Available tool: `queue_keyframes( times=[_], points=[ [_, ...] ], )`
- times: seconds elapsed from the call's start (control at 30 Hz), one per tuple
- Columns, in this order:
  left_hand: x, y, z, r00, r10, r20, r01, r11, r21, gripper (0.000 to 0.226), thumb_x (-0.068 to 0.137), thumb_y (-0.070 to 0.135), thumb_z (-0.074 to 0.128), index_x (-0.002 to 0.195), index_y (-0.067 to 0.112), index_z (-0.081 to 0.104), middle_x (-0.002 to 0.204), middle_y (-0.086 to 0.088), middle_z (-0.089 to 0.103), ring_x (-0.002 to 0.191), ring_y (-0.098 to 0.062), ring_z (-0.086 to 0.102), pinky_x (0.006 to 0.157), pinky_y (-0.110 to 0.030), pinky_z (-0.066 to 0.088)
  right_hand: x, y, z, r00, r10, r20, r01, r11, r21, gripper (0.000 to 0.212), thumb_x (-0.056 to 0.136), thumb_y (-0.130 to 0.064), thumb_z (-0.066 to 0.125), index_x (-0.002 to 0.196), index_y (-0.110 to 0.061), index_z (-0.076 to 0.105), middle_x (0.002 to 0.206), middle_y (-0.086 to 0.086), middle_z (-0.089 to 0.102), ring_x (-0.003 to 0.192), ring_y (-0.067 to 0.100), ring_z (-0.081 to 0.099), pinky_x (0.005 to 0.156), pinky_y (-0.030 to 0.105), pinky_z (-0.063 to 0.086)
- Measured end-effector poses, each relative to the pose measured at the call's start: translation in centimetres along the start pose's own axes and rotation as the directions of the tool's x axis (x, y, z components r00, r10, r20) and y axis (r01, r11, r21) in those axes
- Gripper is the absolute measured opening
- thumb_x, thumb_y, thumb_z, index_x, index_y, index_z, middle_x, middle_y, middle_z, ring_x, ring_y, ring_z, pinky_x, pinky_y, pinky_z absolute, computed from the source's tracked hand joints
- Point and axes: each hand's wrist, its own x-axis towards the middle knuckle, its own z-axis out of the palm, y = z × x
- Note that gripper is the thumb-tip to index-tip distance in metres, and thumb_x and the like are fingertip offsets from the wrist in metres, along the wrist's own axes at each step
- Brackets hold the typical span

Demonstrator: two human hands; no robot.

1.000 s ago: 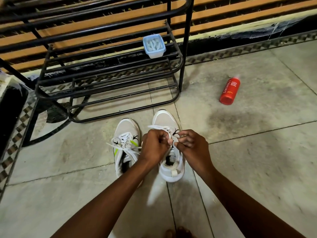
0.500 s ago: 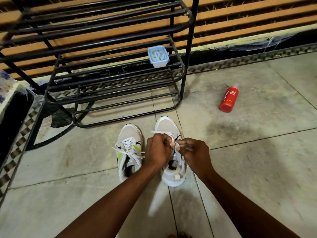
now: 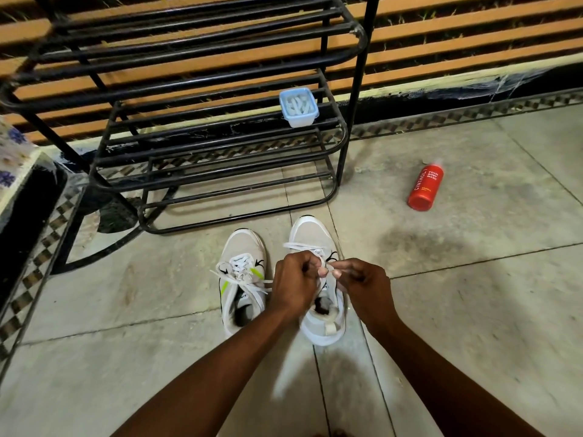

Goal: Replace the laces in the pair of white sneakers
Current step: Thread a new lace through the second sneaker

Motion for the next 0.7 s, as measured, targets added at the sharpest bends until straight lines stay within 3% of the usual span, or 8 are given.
queue_keyframes(
  times=[0.1,0.2,0.33,0.47,0.7],
  points=[
    [0.1,-0.6,0.3,0.999,-0.023,0.025,0.026,0.991,-0.135,0.021,0.083,0.014,0.072,0.071,0.027,0.063,0.063,0.014,0.06,0.065,-0.01,0.055,0.068,-0.044,0.054,-0.2,0.1,0.0,1.0,0.008,0.013,-0.009,0.998,0.059,0.019,0.091,-0.003,0.07,0.094,-0.019,0.079,0.092,0.003,0.079,0.094,0.022,0.075,0.094,0.052,0.057],
    [-0.1,-0.6,0.3,1.0,-0.004,0.003,0.004,0.989,-0.151,0.023,0.086,0.013,0.071,0.071,0.026,0.059,0.066,0.012,0.056,0.067,-0.01,0.053,0.07,-0.042,0.052,-0.2,0.1,0.1,1.0,-0.005,0.028,0.003,0.997,0.075,0.022,0.091,-0.002,0.068,0.093,-0.02,0.079,0.093,0.004,0.079,0.095,0.022,0.075,0.095,0.053,0.056],
    [-0.3,-0.7,0.7,0.998,0.023,-0.065,-0.028,0.997,-0.075,0.021,0.087,0.007,0.074,0.076,0.02,0.062,0.081,0.006,0.062,0.077,-0.014,0.062,0.077,-0.038,0.052,-0.3,0.2,0.1,1.0,0.0,0.028,-0.004,0.991,0.136,0.027,0.092,0.006,0.063,0.095,-0.016,0.079,0.096,0.008,0.078,0.098,0.027,0.074,0.097,0.053,0.055],
    [-1.0,-0.1,1.0,0.99,0.104,-0.098,-0.087,0.983,0.165,0.021,0.09,0.008,0.068,0.08,0.024,0.058,0.083,0.011,0.062,0.079,-0.009,0.06,0.071,-0.034,0.05,-0.3,0.4,0.1,1.0,-0.02,0.02,0.018,0.996,0.091,0.026,0.09,0.003,0.066,0.097,-0.018,0.08,0.096,0.004,0.079,0.098,0.024,0.074,0.097,0.052,0.055],
    [-1.2,1.3,1.2,0.988,-0.013,-0.152,0.051,0.969,0.243,0.019,0.089,0.018,0.067,0.075,0.029,0.058,0.078,0.007,0.071,0.079,-0.02,0.068,0.068,-0.034,0.052,0.2,-0.3,0.4,0.999,-0.039,-0.021,0.038,0.998,-0.053,0.025,0.083,-0.004,0.077,0.083,-0.029,0.08,0.082,-0.009,0.078,0.084,0.009,0.075,0.087,0.036,0.058]
  ],
)
